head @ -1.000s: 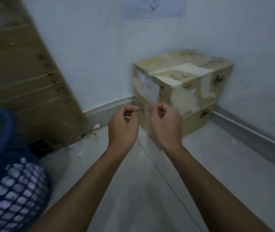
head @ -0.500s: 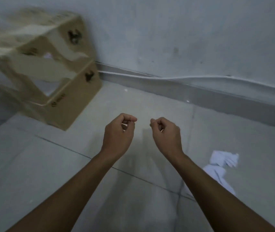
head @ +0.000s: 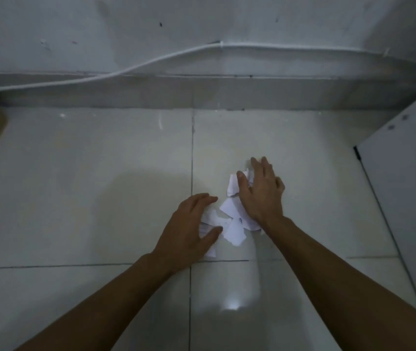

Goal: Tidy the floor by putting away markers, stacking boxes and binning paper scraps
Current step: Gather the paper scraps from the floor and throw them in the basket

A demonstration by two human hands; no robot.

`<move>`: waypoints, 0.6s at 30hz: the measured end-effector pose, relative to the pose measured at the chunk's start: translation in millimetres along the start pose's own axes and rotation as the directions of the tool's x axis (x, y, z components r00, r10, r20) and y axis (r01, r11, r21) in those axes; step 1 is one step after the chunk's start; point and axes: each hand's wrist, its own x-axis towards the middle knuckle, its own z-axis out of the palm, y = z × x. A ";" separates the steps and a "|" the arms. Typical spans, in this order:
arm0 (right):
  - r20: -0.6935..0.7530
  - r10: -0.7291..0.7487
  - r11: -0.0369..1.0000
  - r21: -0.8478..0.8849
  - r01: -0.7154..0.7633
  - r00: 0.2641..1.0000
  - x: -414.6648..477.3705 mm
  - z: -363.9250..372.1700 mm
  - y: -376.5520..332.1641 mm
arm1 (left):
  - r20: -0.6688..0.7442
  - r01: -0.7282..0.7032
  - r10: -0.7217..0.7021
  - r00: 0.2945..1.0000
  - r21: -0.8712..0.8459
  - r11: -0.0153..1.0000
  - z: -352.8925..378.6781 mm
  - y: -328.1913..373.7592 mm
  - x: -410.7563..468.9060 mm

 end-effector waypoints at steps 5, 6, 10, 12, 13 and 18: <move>0.117 -0.320 0.927 0.244 0.285 0.940 -25.4 13.2 2.3 | -0.013 -0.136 0.136 0.991 0.004 0.991 23.2 -23.1 2.7; 0.107 -0.366 0.907 0.265 0.328 0.925 -31.8 14.4 3.4 | -0.029 -0.148 0.147 0.989 -0.024 0.989 23.4 -26.0 7.0; 0.107 -0.508 0.844 0.261 0.469 0.855 -51.3 13.8 11.8 | -0.079 -0.180 0.172 0.982 -0.108 0.978 28.0 -36.9 14.0; 0.120 -0.510 0.841 0.277 0.464 0.852 -55.0 9.0 16.2 | -0.090 -0.183 0.172 0.981 -0.123 0.975 27.1 -36.2 10.4; 0.111 -0.484 0.854 0.279 0.440 0.868 -57.1 5.3 18.9 | -0.095 -0.173 0.163 0.982 -0.114 0.978 25.3 -34.2 9.3; 0.052 -0.304 0.949 0.102 0.298 0.951 -83.6 -12.4 41.0 | -0.061 -0.147 0.143 0.988 -0.069 0.987 15.0 -25.9 7.9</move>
